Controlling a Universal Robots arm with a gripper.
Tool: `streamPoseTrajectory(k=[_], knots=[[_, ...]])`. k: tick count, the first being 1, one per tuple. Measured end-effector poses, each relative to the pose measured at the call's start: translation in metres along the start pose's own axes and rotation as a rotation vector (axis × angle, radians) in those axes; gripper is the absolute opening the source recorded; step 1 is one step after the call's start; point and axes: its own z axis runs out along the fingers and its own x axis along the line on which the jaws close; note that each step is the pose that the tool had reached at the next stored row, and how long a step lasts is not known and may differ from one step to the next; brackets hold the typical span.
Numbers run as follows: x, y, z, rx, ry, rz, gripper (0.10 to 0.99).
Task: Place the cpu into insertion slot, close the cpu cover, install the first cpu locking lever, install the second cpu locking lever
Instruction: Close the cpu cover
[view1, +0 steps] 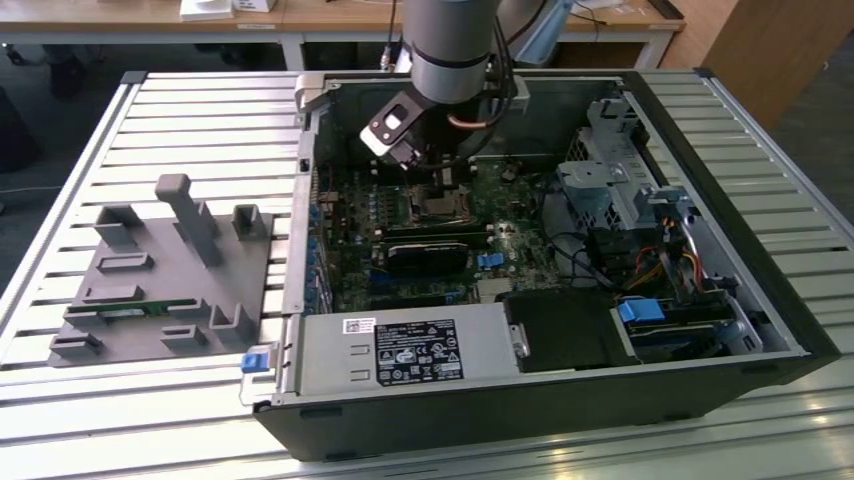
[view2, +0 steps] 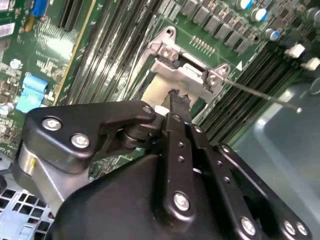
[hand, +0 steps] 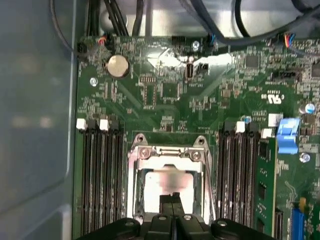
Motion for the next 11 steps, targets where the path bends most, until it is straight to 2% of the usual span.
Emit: streamPoseTrajectory(k=[5,11], knots=[[0.0002,-0.0083,0.0026,0.0,0.0002,0.0,0.106],[0.0019,-0.0102,0.0095,0.0,0.0001,0.0,0.106]])
